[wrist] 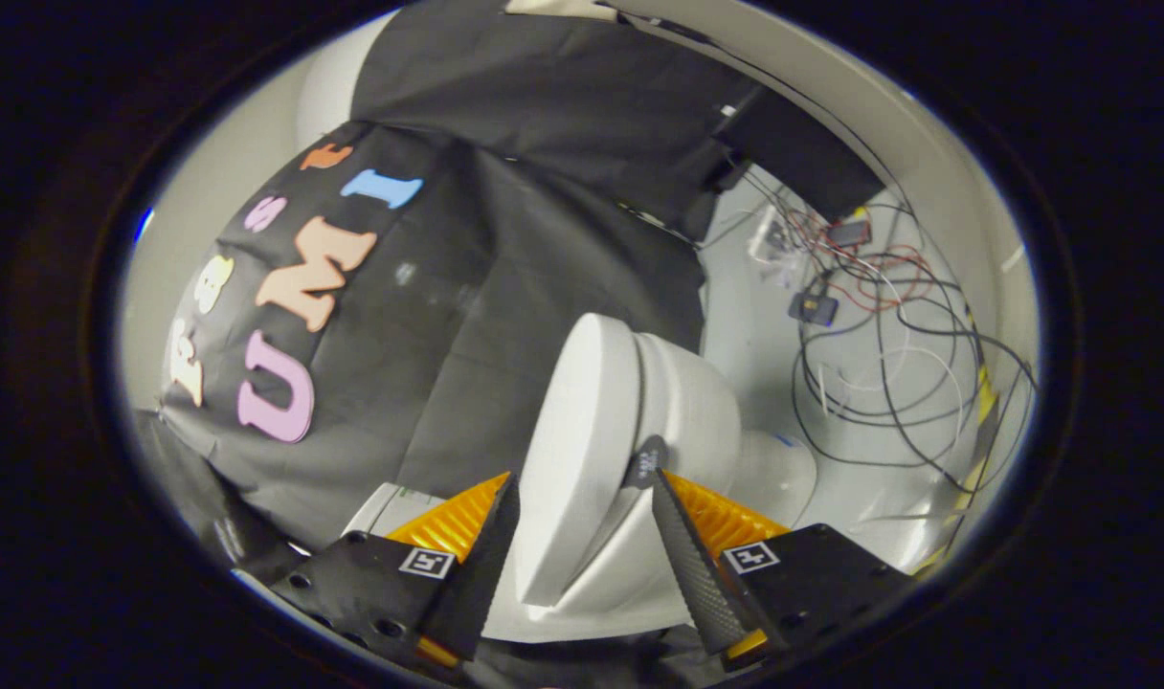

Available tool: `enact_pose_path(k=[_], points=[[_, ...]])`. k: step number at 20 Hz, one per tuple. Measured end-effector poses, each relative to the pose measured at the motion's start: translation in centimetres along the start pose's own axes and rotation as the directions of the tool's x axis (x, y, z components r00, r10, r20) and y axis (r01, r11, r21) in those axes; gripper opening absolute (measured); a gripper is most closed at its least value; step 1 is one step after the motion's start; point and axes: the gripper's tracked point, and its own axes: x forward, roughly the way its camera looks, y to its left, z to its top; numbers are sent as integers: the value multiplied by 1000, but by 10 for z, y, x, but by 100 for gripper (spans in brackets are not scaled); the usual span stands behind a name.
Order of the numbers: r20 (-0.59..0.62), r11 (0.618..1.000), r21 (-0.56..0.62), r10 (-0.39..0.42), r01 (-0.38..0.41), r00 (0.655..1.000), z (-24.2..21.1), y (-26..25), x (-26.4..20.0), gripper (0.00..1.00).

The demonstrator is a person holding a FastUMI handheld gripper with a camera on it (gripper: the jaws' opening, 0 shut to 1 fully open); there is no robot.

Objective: Open the toilet lid.

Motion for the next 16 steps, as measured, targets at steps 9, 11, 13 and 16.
enact_pose_path(k=[9, 11, 13, 16], points=[[-48, 978, 206, 9, 2, 999, -5, -21, 49, 72], [-73, 980, 196, -2, 16, 997, -8, -22, 57, 71], [-97, 985, 169, -14, 30, 995, -10, -22, 63, 71], [-112, 989, 147, -16, 33, 994, -12, -19, 69, 71]])
